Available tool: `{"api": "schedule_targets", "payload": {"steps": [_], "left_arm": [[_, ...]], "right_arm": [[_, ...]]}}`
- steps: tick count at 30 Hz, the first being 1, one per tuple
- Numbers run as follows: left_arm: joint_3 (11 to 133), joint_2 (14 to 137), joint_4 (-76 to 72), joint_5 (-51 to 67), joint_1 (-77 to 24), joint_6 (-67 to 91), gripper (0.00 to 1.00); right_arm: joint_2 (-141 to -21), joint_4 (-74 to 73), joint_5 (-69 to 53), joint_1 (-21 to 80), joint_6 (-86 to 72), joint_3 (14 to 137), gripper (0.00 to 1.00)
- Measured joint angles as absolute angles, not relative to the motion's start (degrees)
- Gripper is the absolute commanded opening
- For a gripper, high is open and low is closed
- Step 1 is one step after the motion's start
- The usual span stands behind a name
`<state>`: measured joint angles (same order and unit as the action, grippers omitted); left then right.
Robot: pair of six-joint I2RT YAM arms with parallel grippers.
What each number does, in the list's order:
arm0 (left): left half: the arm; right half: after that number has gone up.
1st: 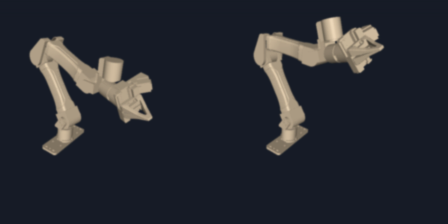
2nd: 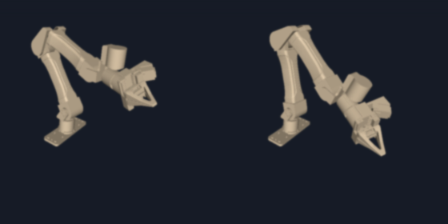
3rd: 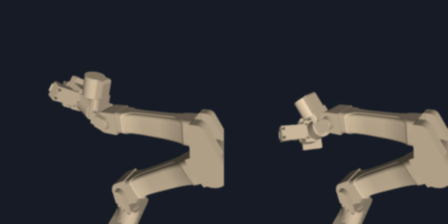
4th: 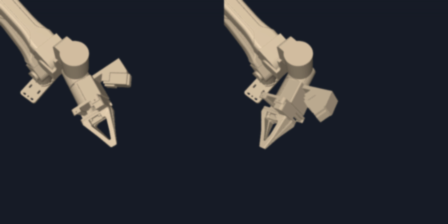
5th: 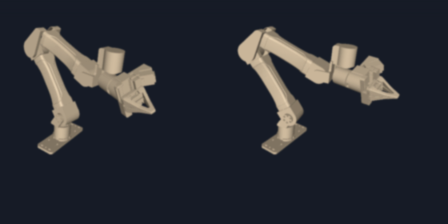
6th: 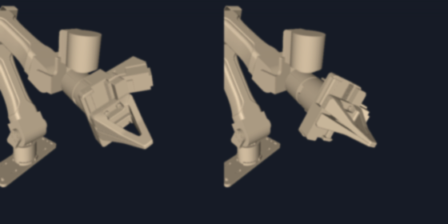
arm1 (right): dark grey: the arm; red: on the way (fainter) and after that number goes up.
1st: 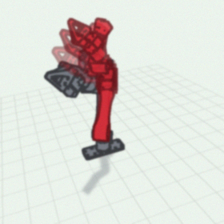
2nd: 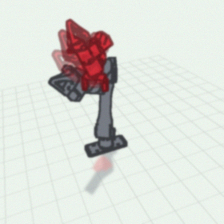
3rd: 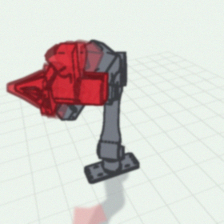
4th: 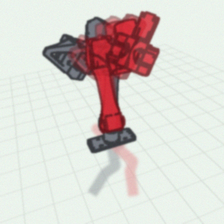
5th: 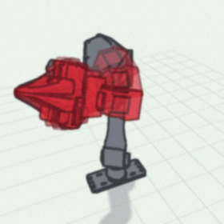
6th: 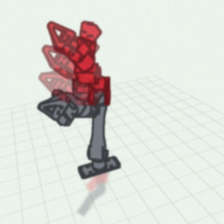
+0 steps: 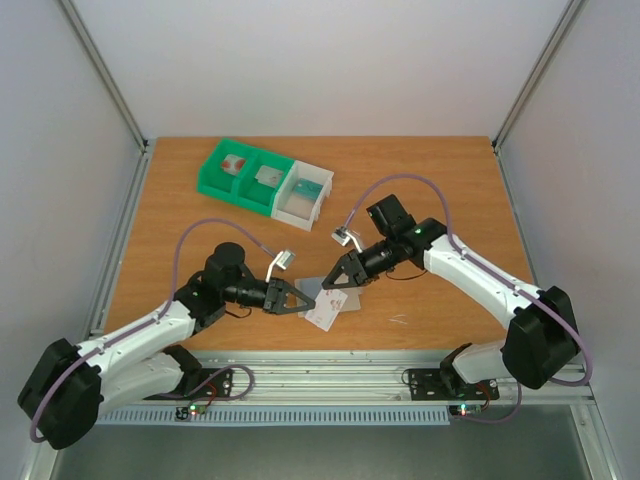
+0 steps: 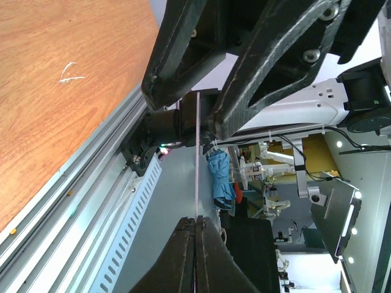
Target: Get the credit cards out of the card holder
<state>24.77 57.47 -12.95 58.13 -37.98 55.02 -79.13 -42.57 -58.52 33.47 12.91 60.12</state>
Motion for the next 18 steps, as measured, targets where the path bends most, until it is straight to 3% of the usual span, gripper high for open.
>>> {"api": "schedule_targets", "payload": {"steps": [5, 8, 10, 12, 16, 18], "left_arm": [[25.32, 57.32, -12.34, 58.35, -37.98, 54.72, 0.00], [25.52, 57.25, -11.51, 58.57, -38.00, 54.08, 0.00], [25.52, 57.01, -10.76, 58.46, -37.98, 53.65, 0.02], [25.74, 56.47, -10.02, 58.43, -38.00, 53.25, 0.11], [27.77, 55.83, -6.74, 55.72, -38.02, 52.23, 0.47], [28.99, 55.16, -5.13, 52.97, -38.02, 52.31, 0.54]], "right_arm": [[-78.78, -40.36, -61.10, 33.47, 12.10, 58.22, 0.17], [-78.17, -39.09, -62.70, 33.47, 11.33, 57.49, 0.02], [-77.54, -38.26, -63.77, 33.50, 10.72, 57.21, 0.01], [-76.71, -37.39, -64.29, 33.50, 10.11, 56.86, 0.01], [-74.59, -34.61, -64.23, 33.47, 7.68, 55.94, 0.01], [-73.41, -33.30, -63.35, 33.50, 5.93, 55.51, 0.01]]}}
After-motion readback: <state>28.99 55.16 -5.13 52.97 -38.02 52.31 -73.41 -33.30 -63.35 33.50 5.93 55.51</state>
